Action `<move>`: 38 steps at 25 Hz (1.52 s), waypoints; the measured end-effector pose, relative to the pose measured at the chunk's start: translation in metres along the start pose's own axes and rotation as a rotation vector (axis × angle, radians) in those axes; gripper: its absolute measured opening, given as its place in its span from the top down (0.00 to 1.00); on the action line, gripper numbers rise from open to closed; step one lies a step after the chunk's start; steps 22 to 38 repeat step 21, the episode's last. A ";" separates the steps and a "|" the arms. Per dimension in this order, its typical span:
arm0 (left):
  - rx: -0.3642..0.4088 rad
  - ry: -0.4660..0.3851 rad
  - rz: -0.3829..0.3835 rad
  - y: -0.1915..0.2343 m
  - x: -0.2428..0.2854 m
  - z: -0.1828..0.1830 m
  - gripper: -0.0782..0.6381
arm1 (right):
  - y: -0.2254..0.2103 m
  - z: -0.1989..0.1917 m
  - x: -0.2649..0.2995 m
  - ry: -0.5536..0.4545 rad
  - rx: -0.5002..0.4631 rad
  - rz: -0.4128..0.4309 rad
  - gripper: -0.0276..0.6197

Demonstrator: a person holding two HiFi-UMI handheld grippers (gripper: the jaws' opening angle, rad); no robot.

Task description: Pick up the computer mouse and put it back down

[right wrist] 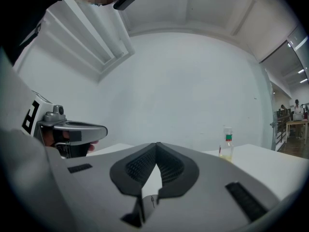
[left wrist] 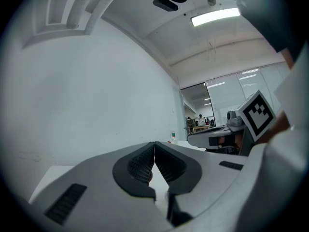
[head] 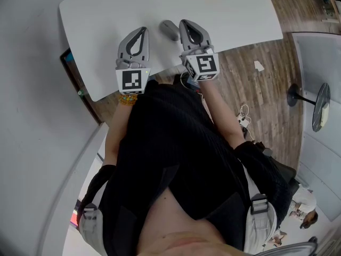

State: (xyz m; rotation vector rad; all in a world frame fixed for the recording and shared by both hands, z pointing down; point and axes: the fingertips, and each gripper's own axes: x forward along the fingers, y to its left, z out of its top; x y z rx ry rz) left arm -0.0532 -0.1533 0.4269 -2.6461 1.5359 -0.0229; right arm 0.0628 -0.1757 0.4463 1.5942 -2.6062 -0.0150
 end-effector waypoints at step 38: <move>-0.004 0.004 -0.004 -0.004 0.003 -0.001 0.87 | -0.010 -0.006 -0.004 0.007 0.027 -0.001 0.92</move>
